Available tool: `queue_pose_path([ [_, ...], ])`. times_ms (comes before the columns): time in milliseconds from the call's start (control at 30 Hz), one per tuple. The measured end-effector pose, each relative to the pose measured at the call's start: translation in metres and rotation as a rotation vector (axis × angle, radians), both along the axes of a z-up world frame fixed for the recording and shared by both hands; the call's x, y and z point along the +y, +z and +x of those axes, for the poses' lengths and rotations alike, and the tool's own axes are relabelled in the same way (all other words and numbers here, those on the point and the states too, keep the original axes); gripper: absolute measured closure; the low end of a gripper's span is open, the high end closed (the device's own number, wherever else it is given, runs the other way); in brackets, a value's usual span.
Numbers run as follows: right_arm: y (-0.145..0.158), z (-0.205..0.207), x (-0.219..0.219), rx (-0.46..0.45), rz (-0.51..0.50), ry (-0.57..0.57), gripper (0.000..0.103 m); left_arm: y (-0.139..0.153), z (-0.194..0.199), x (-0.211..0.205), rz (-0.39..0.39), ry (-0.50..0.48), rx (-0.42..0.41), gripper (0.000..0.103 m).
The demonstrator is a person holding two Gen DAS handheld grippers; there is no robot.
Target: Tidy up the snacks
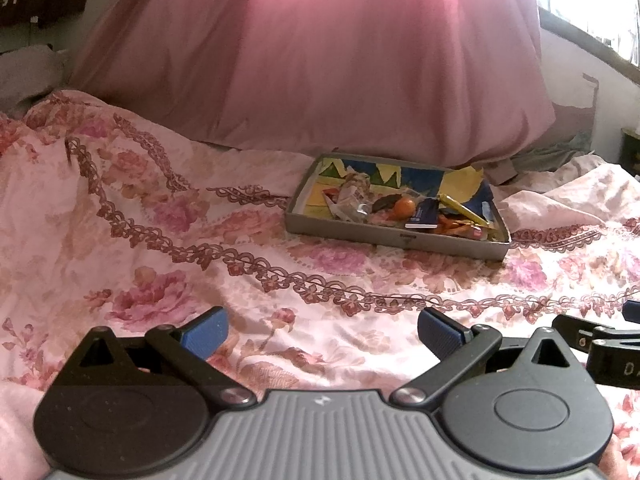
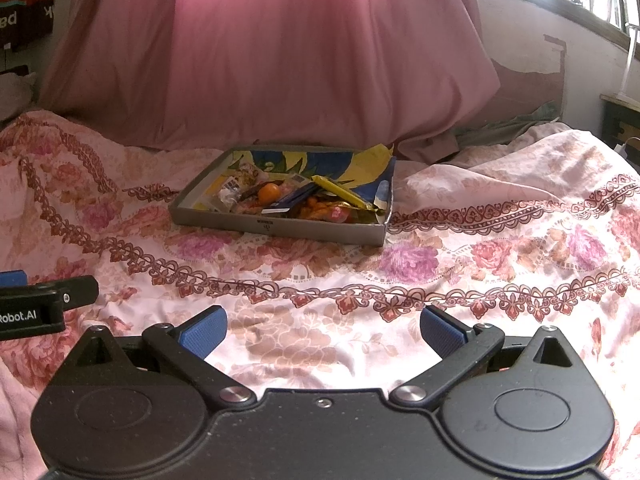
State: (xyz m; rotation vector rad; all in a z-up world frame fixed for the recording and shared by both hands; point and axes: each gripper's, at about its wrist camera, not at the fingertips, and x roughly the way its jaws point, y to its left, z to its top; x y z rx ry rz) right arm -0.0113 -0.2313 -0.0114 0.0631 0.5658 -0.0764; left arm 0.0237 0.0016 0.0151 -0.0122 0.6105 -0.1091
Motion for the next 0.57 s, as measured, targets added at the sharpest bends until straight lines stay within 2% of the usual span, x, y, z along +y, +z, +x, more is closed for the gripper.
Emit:
queue_pose_path([
  [567,-0.002,0.014,0.006,0.049,-0.013,0.017,0.001,-0.001,0.002,0.002,-0.008,0.006,0.008,0.0],
])
